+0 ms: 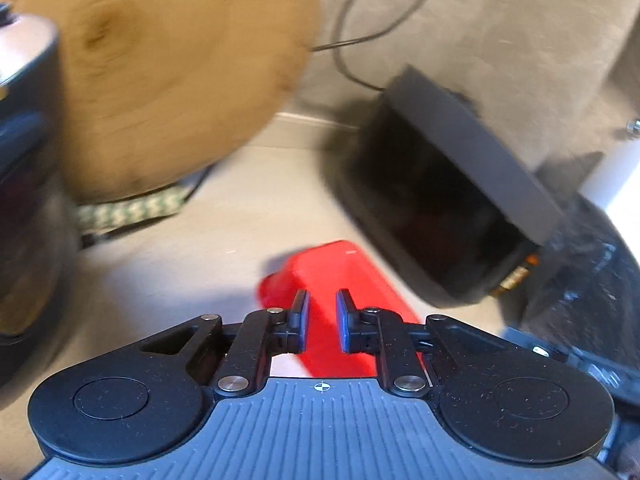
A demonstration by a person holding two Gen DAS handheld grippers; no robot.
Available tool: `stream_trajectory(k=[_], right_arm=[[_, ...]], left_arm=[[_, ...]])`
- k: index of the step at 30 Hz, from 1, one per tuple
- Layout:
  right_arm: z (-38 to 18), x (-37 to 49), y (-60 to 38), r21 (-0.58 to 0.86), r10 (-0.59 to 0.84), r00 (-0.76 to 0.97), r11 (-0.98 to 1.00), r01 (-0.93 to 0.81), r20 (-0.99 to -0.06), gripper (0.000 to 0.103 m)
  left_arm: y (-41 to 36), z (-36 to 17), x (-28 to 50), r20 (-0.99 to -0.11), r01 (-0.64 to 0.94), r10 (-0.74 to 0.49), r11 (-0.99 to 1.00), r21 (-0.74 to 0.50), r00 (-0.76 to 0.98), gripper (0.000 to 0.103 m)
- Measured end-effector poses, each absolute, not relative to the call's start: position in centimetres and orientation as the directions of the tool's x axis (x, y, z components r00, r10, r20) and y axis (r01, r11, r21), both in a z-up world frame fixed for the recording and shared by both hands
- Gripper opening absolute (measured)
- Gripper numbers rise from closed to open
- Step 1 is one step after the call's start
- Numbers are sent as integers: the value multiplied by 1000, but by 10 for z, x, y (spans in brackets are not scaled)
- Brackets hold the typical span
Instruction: Collect trash
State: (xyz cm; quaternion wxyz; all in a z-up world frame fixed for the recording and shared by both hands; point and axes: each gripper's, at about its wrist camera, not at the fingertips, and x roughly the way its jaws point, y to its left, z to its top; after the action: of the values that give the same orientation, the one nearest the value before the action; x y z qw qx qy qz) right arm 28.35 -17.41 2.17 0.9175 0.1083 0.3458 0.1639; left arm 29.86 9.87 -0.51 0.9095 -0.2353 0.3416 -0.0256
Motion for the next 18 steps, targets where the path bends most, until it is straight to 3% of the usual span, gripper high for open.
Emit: stream_trajectory(k=[4,6,9,12,16,18], right_arm=[[9,257,-151,93,354,734,924,-372,-580,67],[-1,259,-135,48,358,720,910,-412,-595,67],[-15,273,-120,75,383,674,895,-439,-632,67],[-18,279,-131,147,357,689,927,-346,-631,67],[-33,277,-142,335,450,627,893,-300,-637,68],[-46,275,-135,338,463,591,886,-317,-661,68]], left_arm=[[102,-20,304,-642,-143,-194,890,-434,742,17],[103,-25,310,-646,-145,-192,891,-431,739,17],[107,-25,328,-618,-161,-142,899,-408,774,17],[108,-23,358,-584,-165,-73,924,-344,809,17],[114,-36,400,-586,-132,-118,921,-366,802,17],[119,-48,414,-596,-125,-174,896,-427,784,17]])
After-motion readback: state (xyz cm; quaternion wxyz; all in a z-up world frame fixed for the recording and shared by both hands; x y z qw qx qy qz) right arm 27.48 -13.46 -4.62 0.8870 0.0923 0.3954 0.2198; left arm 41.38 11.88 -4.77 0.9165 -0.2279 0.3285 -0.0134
